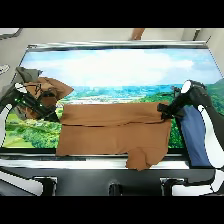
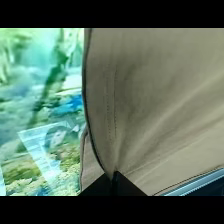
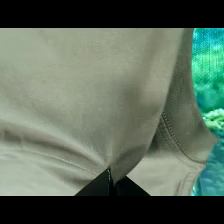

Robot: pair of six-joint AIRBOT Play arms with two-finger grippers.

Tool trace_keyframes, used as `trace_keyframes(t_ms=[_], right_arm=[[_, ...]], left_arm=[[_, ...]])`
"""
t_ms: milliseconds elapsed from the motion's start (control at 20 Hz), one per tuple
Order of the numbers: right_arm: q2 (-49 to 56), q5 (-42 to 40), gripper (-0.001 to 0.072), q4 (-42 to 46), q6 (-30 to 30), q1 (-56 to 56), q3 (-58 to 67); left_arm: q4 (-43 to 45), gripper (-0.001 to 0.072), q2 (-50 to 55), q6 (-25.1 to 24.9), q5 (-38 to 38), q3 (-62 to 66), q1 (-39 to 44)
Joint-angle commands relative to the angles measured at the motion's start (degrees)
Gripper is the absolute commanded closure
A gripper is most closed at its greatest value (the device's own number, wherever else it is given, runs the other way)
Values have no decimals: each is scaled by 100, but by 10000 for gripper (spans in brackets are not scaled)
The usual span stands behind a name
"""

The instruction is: Fold the shirts.

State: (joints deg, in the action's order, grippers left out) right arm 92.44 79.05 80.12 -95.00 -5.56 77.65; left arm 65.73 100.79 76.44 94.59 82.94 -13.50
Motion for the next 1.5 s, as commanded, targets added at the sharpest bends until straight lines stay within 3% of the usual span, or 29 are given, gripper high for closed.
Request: trace_keyframes(t_ms=[0, 50, 100, 150, 200, 250, 500, 650, 850, 1150, 1250, 1450], right_arm=[[2, -262, 676, -15, -149, 7, -96], [2, -297, 676, -24, -197, 7, -96], [2, -315, 668, -61, -219, 7, -96], [-4, -315, 563, -85, -216, 4, -92], [-39, -267, 435, -85, -197, 4, -90], [-114, -120, 386, -57, -94, 2, -90], [-726, 1241, 358, -264, 297, -885, -153], [-1320, 1115, 358, -247, 313, -1246, -968], [-1853, 804, 320, -256, 535, -1239, -2116], [-1902, 977, 317, -247, 678, -1241, -2227], [-1971, 979, 298, -245, 675, -1241, -2245], [-2376, 883, 288, -205, 675, -1241, -2540]], left_arm=[[96, 680, 52, -17, -22, -15, 0], [94, 679, 85, -17, -22, -15, 0], [74, 619, 96, -20, -33, -13, 0], [50, 407, 87, -15, -22, 0, -4], [50, 310, 44, -11, 0, 4, -31], [52, 309, -26, 9, 9, 4, -76], [297, 311, -855, 354, 136, -452, -501], [782, 310, -1692, 380, -350, -2050, -629], [643, 311, -2310, 68, -992, -4089, -793], [396, 315, -2461, -151, -1488, -4804, -789], [33, 340, -2459, -151, -1773, -4857, -785], [-260, 615, -2461, -146, -2124, -4863, -785]])
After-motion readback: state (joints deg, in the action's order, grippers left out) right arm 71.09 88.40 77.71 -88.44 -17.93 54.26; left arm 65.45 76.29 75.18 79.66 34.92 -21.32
